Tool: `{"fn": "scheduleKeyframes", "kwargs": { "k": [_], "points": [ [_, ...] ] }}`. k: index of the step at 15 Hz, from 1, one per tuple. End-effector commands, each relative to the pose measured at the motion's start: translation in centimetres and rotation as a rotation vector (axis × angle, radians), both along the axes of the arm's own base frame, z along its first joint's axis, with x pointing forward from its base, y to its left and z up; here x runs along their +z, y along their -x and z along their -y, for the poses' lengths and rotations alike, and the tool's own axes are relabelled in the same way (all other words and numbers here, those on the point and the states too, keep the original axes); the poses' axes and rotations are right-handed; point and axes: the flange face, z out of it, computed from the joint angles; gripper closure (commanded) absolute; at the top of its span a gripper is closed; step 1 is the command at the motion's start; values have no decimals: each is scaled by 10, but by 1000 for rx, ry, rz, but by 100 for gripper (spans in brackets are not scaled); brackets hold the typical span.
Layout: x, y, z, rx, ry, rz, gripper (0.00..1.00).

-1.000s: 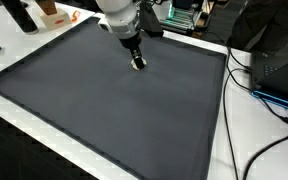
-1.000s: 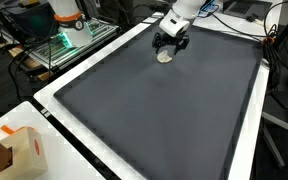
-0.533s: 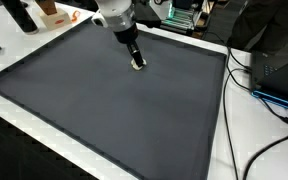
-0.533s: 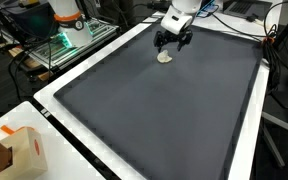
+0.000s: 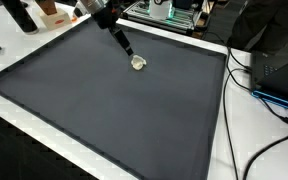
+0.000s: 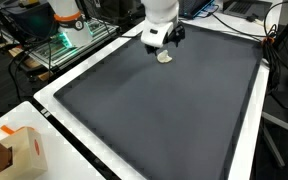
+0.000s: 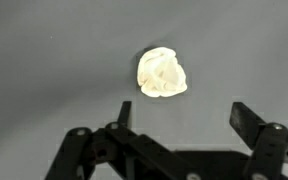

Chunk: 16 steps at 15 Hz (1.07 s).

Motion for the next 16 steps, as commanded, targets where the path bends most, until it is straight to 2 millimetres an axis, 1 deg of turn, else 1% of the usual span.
{"fn": "scheduleKeyframes", "kwargs": {
  "k": [1,4,7,11,16],
  "points": [
    [-16,20,29,1,-142,42,0],
    [-33,29,49,-28,-237,93,0],
    [-52,39,62,-44,-315,121,0],
    [-76,50,72,-64,-397,115,0],
    [-96,57,78,-123,-466,90,0]
  ]
}}
